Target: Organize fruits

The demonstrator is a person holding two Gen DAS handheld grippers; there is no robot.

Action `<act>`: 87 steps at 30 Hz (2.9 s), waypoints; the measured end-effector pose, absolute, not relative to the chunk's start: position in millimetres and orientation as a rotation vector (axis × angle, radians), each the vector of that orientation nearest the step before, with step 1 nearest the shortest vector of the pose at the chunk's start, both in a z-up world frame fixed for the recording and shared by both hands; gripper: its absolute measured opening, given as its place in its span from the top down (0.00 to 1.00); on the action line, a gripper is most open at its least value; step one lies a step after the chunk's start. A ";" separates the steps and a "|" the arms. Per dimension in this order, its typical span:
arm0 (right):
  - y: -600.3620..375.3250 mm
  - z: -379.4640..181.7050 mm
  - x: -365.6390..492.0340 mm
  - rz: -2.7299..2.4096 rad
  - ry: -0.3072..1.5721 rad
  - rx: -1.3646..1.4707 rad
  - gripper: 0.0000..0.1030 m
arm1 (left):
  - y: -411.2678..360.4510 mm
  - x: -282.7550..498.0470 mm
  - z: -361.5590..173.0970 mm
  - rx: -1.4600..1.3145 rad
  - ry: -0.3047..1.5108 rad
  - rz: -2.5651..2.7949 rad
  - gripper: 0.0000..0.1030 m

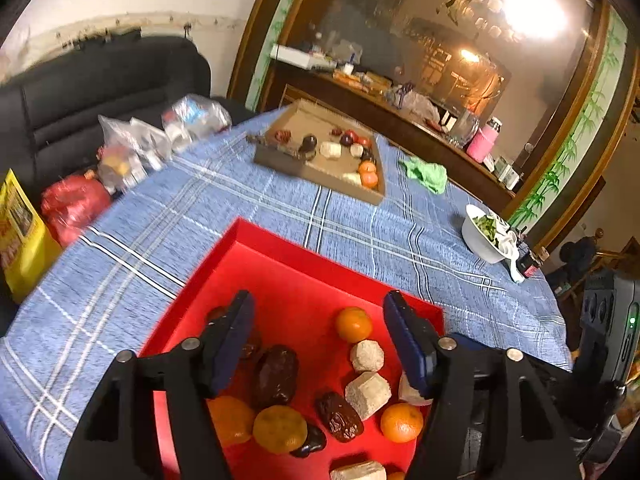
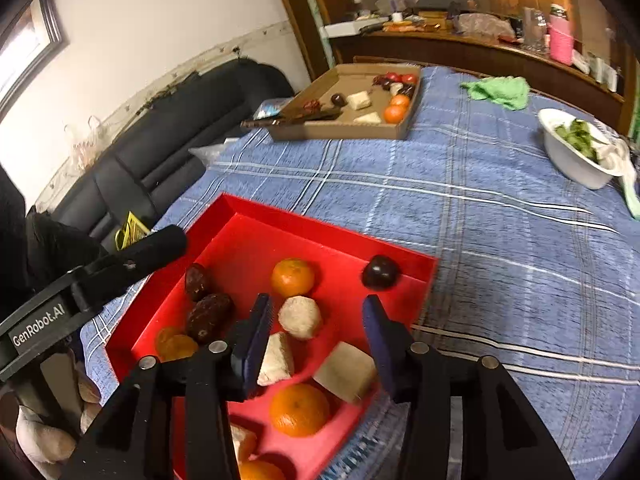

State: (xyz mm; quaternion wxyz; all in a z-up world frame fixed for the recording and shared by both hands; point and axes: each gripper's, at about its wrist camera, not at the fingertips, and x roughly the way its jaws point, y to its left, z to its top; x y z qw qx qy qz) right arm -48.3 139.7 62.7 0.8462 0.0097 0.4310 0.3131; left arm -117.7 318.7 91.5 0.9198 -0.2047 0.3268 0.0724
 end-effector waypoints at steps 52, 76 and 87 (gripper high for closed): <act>80.6 55.3 -149.1 0.467 0.772 -0.048 0.18 | 234.7 -184.3 92.3 -0.197 0.668 0.444 0.00; 71.4 55.4 -139.4 0.487 0.789 -0.062 0.17 | 325.9 -192.1 68.2 -0.379 0.823 0.326 0.00; 169.5 39.9 -149.2 0.759 0.838 -0.359 0.36 | 341.9 -206.1 61.1 -0.428 0.808 0.267 0.52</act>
